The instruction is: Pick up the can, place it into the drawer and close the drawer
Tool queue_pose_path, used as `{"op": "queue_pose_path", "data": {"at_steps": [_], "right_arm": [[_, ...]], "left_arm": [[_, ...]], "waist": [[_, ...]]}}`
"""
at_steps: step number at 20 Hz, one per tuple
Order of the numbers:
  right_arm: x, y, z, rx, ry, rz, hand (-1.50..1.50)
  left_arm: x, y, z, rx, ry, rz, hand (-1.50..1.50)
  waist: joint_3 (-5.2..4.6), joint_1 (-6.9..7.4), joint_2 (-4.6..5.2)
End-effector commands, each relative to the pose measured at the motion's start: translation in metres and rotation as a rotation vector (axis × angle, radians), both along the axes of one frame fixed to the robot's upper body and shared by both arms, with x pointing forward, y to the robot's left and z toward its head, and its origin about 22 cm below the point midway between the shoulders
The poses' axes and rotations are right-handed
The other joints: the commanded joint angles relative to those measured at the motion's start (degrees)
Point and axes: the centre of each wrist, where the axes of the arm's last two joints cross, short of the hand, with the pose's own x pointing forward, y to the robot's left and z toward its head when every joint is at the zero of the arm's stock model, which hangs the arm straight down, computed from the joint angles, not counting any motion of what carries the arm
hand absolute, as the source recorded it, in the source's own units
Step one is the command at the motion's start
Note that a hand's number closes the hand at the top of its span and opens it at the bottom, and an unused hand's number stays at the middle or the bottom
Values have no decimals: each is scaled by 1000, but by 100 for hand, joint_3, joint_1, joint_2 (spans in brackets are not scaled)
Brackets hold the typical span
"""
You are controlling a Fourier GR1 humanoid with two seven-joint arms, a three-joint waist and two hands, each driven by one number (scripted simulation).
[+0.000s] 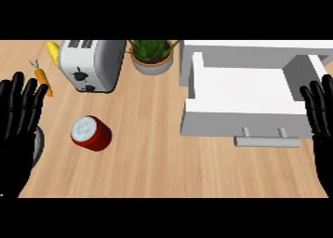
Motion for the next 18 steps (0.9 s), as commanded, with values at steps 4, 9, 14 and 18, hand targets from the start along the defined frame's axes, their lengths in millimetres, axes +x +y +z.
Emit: {"op": "queue_pose_path", "data": {"at_steps": [4,9,14,18], "right_arm": [[-4,16,10,0,-21,-11,-150],[3,-4,-22,54,278,-135,-150],[-19,-33,-17,48,317,-149,-150],[-19,-34,-29,40,318,-158,-150]], "left_arm": [[2,-4,-18,-18,-9,-86,-150],[5,-15,-32,28,367,52,-150],[0,-21,-24,36,390,58,-150],[-6,-21,-8,45,393,56,-150]], "waist": [[106,-93,-172],[116,-104,-157],[109,-115,-174],[109,-101,-172]]}}
